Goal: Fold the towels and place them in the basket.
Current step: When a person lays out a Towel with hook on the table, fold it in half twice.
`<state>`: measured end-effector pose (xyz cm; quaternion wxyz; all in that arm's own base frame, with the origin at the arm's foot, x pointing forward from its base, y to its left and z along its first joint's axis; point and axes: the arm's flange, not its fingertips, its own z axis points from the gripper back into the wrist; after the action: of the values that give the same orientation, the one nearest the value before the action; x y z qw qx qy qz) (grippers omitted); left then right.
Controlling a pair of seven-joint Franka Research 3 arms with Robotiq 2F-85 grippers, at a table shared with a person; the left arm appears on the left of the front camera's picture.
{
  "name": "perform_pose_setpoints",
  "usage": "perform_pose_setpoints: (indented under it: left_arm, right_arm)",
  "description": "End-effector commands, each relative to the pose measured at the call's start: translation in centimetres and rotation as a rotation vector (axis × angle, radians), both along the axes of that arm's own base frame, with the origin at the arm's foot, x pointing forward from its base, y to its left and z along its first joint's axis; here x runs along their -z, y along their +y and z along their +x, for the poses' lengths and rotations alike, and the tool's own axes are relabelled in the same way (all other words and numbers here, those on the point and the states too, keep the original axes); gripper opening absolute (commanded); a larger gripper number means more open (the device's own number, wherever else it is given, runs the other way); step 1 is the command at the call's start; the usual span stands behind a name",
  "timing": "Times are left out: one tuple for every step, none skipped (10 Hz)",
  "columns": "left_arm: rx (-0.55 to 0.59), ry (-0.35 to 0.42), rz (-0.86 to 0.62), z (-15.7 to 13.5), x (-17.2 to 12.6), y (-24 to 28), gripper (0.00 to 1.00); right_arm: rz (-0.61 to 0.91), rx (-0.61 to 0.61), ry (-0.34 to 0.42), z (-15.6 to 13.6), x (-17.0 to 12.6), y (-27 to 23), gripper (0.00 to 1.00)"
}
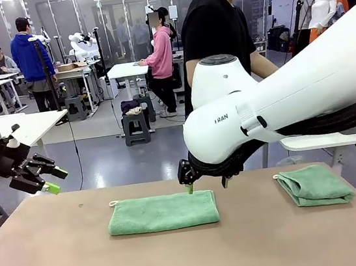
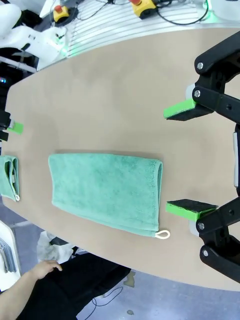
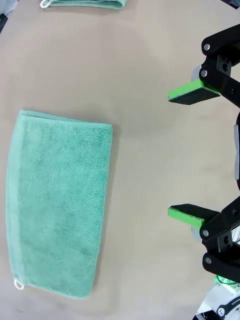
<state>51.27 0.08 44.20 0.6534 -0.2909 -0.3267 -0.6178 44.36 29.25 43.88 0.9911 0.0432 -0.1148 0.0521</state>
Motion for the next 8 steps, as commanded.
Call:
perform_pose_setpoints:
  left_arm:
    - [-0.003, -0.018, -0.036, 0.0, 0.3, 0.0, 0.8]
    - [0.0, 0.0, 0.0, 0.0, 0.0, 0.0, 0.8]
    - [0.0, 0.0, 0.0, 0.0, 0.0, 0.0, 0.8]
    - [0.0, 0.0, 0.0, 0.0, 0.0, 0.0, 0.8]
    - [0.0, 0.0, 0.0, 0.0, 0.0, 0.0, 0.8]
    - [0.0, 0.0, 0.0, 0.0, 0.0, 0.0, 0.8]
    - [0.0, 0.0, 0.0, 0.0, 0.0, 0.0, 0.8]
    - [0.0, 0.0, 0.0, 0.0, 0.0, 0.0, 0.8]
  right_arm:
    - [-0.007, -0.007, 0.018, 1.2, 0.1, 0.6, 1.0]
    - [0.0, 0.0, 0.0, 0.0, 0.0, 0.0, 1.0]
    - [0.0, 0.0, 0.0, 0.0, 0.0, 0.0, 1.0]
    - [0.0, 0.0, 0.0, 0.0, 0.0, 0.0, 1.0]
    - [0.0, 0.0, 0.0, 0.0, 0.0, 0.0, 1.0]
    - [0.0, 0.0, 0.0, 0.0, 0.0, 0.0, 1.0]
    - [0.001, 0.0, 0.005, 0.3, 0.1, 0.1, 1.0]
    - [-0.03, 0.039, -0.022, 1.4, 0.8, 0.2, 1.0]
